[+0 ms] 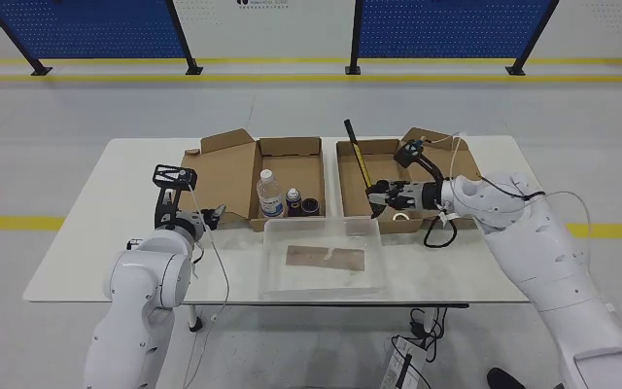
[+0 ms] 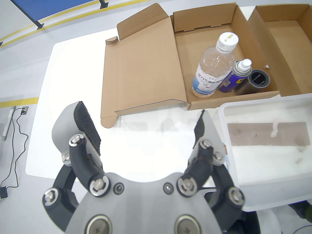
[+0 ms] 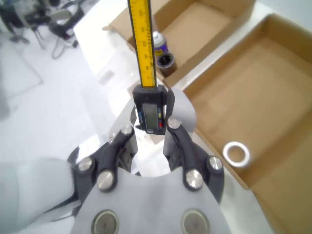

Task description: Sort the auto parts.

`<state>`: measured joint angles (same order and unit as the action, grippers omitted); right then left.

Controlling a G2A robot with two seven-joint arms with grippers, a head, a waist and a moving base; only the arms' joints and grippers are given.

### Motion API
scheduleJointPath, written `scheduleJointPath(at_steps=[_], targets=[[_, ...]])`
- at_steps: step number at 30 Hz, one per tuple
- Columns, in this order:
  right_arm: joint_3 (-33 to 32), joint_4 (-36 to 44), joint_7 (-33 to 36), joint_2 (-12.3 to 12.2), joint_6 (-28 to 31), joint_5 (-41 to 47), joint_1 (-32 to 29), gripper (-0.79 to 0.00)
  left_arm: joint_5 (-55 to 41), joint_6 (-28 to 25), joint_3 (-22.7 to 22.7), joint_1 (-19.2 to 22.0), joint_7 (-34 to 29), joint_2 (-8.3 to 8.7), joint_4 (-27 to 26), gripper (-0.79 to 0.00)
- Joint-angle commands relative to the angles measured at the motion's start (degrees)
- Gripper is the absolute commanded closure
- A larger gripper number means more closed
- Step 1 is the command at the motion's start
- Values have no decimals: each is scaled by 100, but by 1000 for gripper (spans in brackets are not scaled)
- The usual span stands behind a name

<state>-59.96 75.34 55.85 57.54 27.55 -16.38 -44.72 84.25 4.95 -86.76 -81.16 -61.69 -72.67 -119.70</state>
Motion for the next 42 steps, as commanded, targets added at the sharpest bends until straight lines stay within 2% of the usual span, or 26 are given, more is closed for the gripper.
scheduleJointPath(at_steps=[1, 6, 14, 21, 29, 42], targets=[[-15, -102, 10, -4, -399, -160, 46, 0, 0, 0, 0, 0, 0, 0, 0, -785], [16, -326, 29, 11, -1346, -613, 241, 0, 0, 0, 0, 0, 0, 0, 0, -785], [334, -869, 31, 142, -1916, -890, 618, 0, 0, 0, 0, 0, 0, 0, 0, -785], [961, -1483, 132, 402, -2006, -1045, 1066, 0, 0, 0, 0, 0, 0, 0, 0, -785], [1570, -2402, -81, 791, -1947, -874, 1461, 0, 0, 0, 0, 0, 0, 0, 0, -785], [2072, -3622, -415, 1352, -1631, -330, 1725, 0, 0, 0, 0, 0, 0, 0, 0, -785]])
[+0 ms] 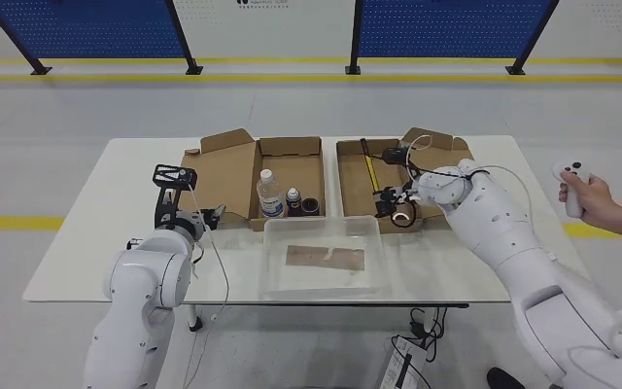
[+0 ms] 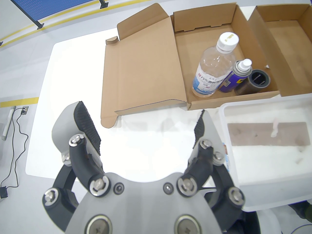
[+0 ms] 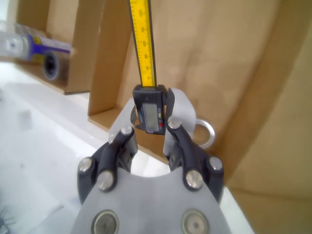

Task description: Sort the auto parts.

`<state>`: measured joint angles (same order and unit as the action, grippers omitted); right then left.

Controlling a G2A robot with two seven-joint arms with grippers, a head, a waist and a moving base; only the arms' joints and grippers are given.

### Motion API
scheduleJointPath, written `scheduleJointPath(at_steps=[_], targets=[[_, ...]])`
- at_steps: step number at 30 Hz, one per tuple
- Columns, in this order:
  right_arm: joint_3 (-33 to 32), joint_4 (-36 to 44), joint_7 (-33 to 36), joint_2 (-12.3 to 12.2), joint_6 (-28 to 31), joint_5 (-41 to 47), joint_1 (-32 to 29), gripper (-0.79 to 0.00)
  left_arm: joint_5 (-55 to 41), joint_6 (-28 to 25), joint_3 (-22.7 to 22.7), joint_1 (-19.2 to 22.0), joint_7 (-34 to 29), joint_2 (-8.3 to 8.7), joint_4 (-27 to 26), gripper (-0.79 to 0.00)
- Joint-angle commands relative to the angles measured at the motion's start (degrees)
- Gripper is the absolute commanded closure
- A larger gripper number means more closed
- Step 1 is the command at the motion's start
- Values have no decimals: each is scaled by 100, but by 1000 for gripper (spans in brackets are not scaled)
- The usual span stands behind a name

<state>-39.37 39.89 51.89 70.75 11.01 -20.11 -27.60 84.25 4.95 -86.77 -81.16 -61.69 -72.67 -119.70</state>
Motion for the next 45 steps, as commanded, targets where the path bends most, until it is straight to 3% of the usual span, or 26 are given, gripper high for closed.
scheduleJointPath(at_steps=[1, 10, 12, 13, 14, 20, 22, 27, 36, 37, 39, 40, 45], targets=[[41, -148, -33, 65, 54, 51, 29, 0, 0, 0, 0, 0, 0, 0, 0, -785], [160, -735, -101, 308, 299, 170, 157, 0, 0, 0, 0, 0, 0, 0, 0, -785], [170, -840, -105, 349, 343, 189, 179, -111, 0, 0, 0, 0, 0, 0, 0, -785], [174, -882, -108, 368, 360, 199, 188, -120, 0, 0, 0, 0, 0, 0, 0, -785], [178, -924, -113, 386, 380, 198, 198, -194, 0, 0, 0, 0, 0, 0, 0, -785], [197, -1120, -103, 473, 455, 171, 259, -219, 0, 0, 0, 0, 0, 0, 0, -785], [197, -1169, -109, 496, 474, 160, 273, -280, 0, 0, 0, 0, 0, 0, 0, -785], [167, -1272, -171, 535, 506, 155, 290, -305, 0, 0, 0, 0, 0, 0, 0, -785], [-57, -1252, -534, 471, 832, 183, 331, -366, 0, 0, 0, 0, 0, 0, 0, -785], [-108, -1199, -608, 447, 891, 191, 344, -394, 0, 0, 0, 0, 0, 0, 0, -785], [-203, -1054, -720, 386, 974, 146, 379, -754, 0, 0, 0, 0, 0, 0, 0, -785], [-249, -959, -752, 351, 994, 113, 383, -785, 0, 0, 0, 0, 0, 0, 0, -785], [-589, -140, -908, 108, 1001, -114, 315, -785, 0, 0, 0, 0, 0, 0, 0, -785]])
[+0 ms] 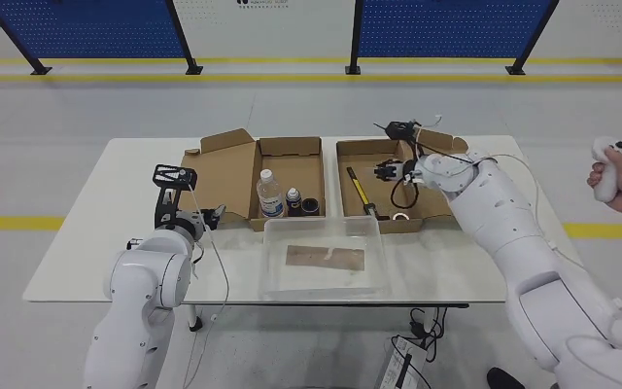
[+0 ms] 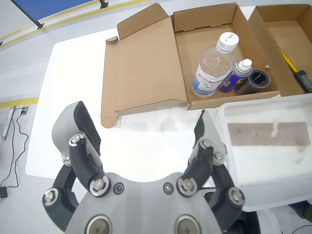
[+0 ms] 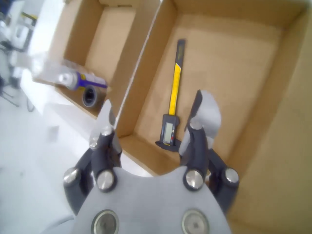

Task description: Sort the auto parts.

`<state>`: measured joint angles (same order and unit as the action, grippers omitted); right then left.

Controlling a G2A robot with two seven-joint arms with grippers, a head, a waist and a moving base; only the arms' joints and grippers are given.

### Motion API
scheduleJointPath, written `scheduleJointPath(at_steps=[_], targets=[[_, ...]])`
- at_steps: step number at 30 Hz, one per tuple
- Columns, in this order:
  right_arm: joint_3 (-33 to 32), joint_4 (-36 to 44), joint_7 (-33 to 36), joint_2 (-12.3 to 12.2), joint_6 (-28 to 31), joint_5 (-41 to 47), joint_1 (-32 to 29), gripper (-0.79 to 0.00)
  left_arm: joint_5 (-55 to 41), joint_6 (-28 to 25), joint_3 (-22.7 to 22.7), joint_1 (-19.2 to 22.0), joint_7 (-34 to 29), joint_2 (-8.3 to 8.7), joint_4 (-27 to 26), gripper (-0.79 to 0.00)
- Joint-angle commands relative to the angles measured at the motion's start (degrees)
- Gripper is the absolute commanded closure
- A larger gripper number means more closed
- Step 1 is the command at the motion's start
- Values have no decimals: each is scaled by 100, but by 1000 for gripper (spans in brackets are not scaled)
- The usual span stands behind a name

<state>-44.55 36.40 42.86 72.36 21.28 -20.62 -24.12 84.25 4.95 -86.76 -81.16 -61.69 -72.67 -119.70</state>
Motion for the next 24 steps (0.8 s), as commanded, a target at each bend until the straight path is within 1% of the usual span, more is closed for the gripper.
scheduleJointPath(at_steps=[1, 4, 6, 11, 14, 18, 24], targets=[[-149, 442, -12, -113, -82, -147, -85, -785, 0, 0, 0, 0, 0, 0, 0, -785], [-469, 1283, -24, -313, -252, -309, -388, -785, 0, 0, 0, 0, 0, 0, 0, -785], [-749, 1925, 3, -464, -379, -393, -710, -785, 0, 0, 0, 0, 0, 0, 0, -785], [-1608, 3638, 109, -834, -675, -563, -1795, -785, 0, 0, 0, 0, 0, 0, 0, -785], [-2138, 4496, 141, -1007, -762, -593, -2500, -785, 0, 0, 0, 0, 0, 0, 0, -785], [-2714, 5321, 113, -1164, -794, -566, -3409, -785, 0, 0, 0, 0, 0, 0, 0, -785], [-3365, 6018, 18, -1309, -651, -546, -4426, -785, 0, 0, 0, 0, 0, 0, 0, -785]])
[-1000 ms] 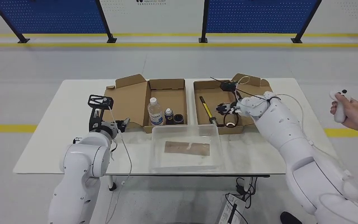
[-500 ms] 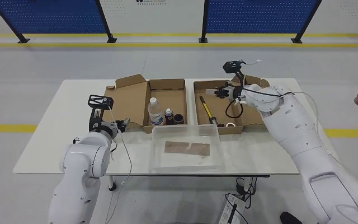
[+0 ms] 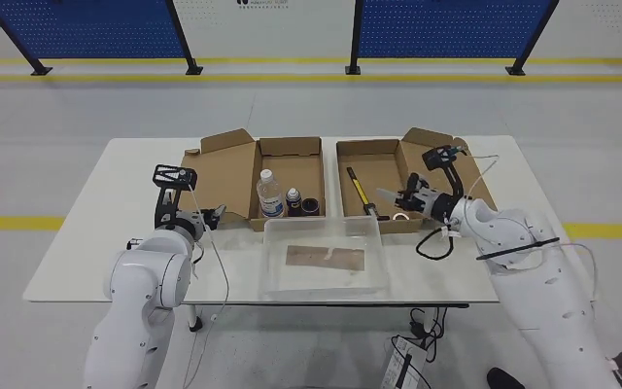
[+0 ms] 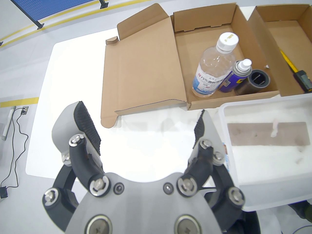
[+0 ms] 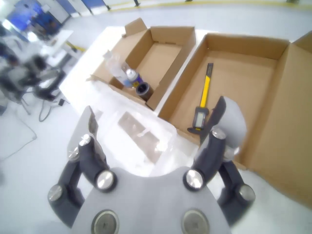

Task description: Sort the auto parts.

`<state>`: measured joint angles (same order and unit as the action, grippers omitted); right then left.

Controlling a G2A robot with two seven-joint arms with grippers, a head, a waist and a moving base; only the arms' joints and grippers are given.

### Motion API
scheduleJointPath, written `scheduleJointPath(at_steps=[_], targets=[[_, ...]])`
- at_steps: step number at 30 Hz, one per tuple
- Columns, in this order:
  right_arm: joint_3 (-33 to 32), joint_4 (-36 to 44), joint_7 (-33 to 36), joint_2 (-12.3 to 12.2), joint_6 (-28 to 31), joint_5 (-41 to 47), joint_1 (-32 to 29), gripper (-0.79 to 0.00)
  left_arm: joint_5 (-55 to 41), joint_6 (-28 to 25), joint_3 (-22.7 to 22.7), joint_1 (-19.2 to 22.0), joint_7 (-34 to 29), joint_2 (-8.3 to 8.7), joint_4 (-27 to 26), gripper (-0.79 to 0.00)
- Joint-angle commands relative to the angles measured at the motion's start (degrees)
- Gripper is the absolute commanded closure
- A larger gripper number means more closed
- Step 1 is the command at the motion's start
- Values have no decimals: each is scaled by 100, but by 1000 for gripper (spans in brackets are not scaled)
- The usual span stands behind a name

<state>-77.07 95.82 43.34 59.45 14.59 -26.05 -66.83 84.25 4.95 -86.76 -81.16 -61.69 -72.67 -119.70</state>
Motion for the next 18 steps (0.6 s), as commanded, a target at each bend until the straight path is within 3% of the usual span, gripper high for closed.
scheduleJointPath(at_steps=[1, 6, 18], targets=[[-214, 156, -45, -38, 60, -6, -288, -785, 0, 0, 0, 0, 0, 0, 0, -785], [-542, 510, -44, -102, 175, -15, -792, -785, 0, 0, 0, 0, 0, 0, 0, -785], [-542, 511, -44, -102, 175, -15, -792, -785, 0, 0, 0, 0, 0, 0, 0, -784]])
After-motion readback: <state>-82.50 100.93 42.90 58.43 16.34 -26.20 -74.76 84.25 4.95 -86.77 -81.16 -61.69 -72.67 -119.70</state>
